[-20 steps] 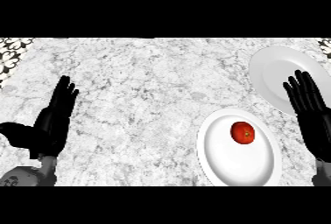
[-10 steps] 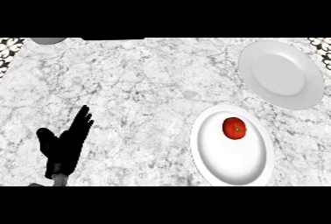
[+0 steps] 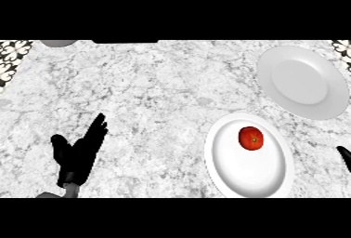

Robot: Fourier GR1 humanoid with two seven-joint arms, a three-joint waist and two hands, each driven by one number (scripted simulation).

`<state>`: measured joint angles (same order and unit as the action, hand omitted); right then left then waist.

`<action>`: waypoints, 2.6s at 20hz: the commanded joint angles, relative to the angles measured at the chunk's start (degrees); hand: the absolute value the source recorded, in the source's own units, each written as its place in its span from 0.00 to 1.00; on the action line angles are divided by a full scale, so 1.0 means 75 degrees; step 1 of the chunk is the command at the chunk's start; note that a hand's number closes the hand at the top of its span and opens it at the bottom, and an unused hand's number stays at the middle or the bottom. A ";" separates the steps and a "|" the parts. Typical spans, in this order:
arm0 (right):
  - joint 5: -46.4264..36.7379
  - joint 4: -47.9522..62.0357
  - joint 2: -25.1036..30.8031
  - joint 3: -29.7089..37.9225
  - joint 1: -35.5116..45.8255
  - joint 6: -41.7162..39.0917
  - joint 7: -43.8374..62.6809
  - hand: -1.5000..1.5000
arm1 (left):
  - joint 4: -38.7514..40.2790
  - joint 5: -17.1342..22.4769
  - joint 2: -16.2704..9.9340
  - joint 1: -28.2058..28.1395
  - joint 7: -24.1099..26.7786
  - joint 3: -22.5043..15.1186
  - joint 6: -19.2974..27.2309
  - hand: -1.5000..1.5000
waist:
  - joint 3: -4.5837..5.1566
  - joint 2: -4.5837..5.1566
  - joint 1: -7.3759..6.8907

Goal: Pick the tomato from the plate and place it in the plate

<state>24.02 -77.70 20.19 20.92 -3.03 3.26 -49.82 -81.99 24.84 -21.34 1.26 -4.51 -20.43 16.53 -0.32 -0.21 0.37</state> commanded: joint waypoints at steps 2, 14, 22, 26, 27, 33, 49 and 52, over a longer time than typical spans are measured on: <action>-0.0985 -0.0012 0.0587 -0.0315 -0.0691 -0.0082 0.0091 0.00 | 0.0354 -0.0005 0.0137 -0.0035 -0.0164 0.0041 -0.0097 0.50 | 0.0049 0.0038 -0.0002; -0.4129 -0.3017 0.1186 -0.2305 -0.2035 0.1305 0.3493 0.00 | 0.0298 -0.0369 0.0457 0.0115 -0.0306 -0.0032 0.0165 0.50 | 0.0060 0.0031 0.0008; -0.5977 -0.3700 0.0562 -0.3324 -0.1568 0.1779 0.5599 0.00 | 0.0037 -0.0514 0.0349 0.0033 -0.0719 0.0171 -0.0205 0.50 | 0.0047 0.0027 -0.0051; -0.6596 -0.3537 0.0273 -0.3774 -0.1581 0.1644 0.6063 0.00 | 0.0469 -0.0600 0.0619 0.0032 -0.0388 0.0338 -0.0324 0.50 | 0.0047 0.0034 -0.0033; -0.6288 -0.3008 0.0405 -0.3417 -0.1129 0.1358 0.5918 0.00 | 0.0356 -0.0609 0.0587 -0.0199 -0.0338 0.0360 -0.0444 0.50 | 0.0045 0.0034 -0.0062; -0.6913 -0.2874 -0.0374 -0.4032 -0.0888 0.1319 0.6196 0.00 | 0.0116 -0.0820 0.0712 0.0162 -0.0823 0.0763 -0.0486 0.50 | 0.0043 0.0027 -0.0045; -0.8546 -0.2554 -0.0962 -0.3895 -0.0041 0.1173 0.7674 0.00 | -0.0010 -0.1401 0.1213 -0.0115 -0.0977 0.1103 -0.0832 0.50 | 0.0044 0.0024 -0.0042; -0.8378 -0.1618 -0.1117 -0.3759 0.0427 0.1243 0.7148 0.00 | 0.0011 -0.1337 0.1123 -0.0282 -0.0882 0.1227 -0.1172 0.50 | 0.0043 0.0027 -0.0058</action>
<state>-39.19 -91.60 12.39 -8.17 -1.77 14.20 4.30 -82.98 15.09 -13.72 0.08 -9.25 -11.61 9.24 -0.31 -0.28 -0.13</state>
